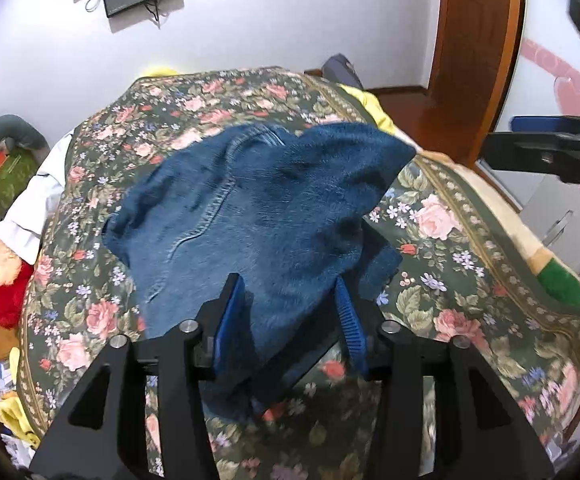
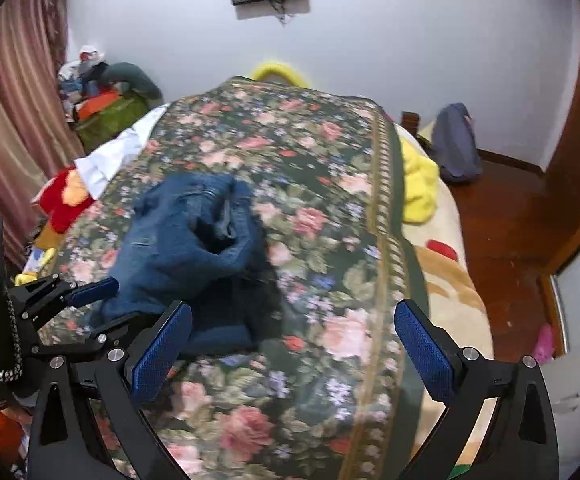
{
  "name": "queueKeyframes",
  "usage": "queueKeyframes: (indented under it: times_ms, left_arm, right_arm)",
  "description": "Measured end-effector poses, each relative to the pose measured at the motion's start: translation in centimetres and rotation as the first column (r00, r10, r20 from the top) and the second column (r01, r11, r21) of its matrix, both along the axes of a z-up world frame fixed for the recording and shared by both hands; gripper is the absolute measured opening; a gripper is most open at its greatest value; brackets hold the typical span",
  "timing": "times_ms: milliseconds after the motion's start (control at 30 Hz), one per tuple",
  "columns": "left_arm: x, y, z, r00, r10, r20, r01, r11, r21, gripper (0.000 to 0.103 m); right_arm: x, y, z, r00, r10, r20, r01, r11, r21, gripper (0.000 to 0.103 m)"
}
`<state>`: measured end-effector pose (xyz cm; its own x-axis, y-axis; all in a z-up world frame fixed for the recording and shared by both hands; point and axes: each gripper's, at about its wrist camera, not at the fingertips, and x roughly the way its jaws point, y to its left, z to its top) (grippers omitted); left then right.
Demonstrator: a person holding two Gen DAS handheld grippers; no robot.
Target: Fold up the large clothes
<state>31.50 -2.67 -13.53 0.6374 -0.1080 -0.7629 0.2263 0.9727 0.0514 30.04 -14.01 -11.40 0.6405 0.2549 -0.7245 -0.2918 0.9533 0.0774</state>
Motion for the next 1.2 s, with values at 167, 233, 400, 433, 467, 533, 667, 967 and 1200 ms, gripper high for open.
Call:
queueKeyframes:
  times_ms: [167,233,400,433,467,533,667,967,1200]
  left_arm:
    - [-1.6,4.2,2.7,0.996,0.067,0.055,-0.063,0.995,-0.074,0.063]
    - [-1.7,6.2,3.4,0.991,0.112,0.073,-0.105,0.99,-0.093,0.072]
    - [-0.5,9.7,2.5,0.973,0.224,0.046,-0.22,0.972,-0.086,0.073]
    - [0.0,10.2,1.7,0.971,0.24,0.019,-0.237,0.967,-0.096,0.073]
    - [0.3,10.6,1.0,0.968,0.251,-0.005,-0.25,0.963,-0.103,0.073]
    - [0.9,10.9,-1.0,0.963,0.258,-0.071,-0.265,0.957,-0.116,0.073]
    - [1.3,10.5,-4.6,0.958,0.253,-0.136,-0.271,0.953,-0.134,0.079]
    - [-1.0,10.2,-6.8,0.964,0.254,-0.083,-0.262,0.959,-0.105,0.09]
    - [-2.4,11.4,-5.5,0.965,0.235,-0.119,-0.248,0.963,-0.108,0.09]
  right_arm:
    - [0.7,3.1,0.7,0.998,0.056,0.002,-0.056,0.998,0.033,0.101]
    - [1.2,4.5,0.6,0.997,0.079,-0.009,-0.079,0.996,0.038,0.101]
    - [3.0,8.0,-1.5,0.993,0.108,-0.052,-0.109,0.994,-0.006,0.101]
    - [3.6,8.5,-2.3,0.992,0.107,-0.068,-0.109,0.994,-0.026,0.101]
    - [4.1,8.9,-3.2,0.991,0.101,-0.087,-0.105,0.993,-0.046,0.101]
    - [4.8,9.1,-4.9,0.989,0.077,-0.124,-0.087,0.993,-0.081,0.101]
    - [4.9,8.4,-8.8,0.986,0.039,-0.161,-0.067,0.983,-0.172,0.101]
    - [5.0,2.7,-12.9,0.948,0.006,-0.318,-0.002,1.0,0.013,0.103]
    - [3.6,1.6,-11.2,0.946,0.014,-0.323,-0.038,0.997,-0.067,0.103]
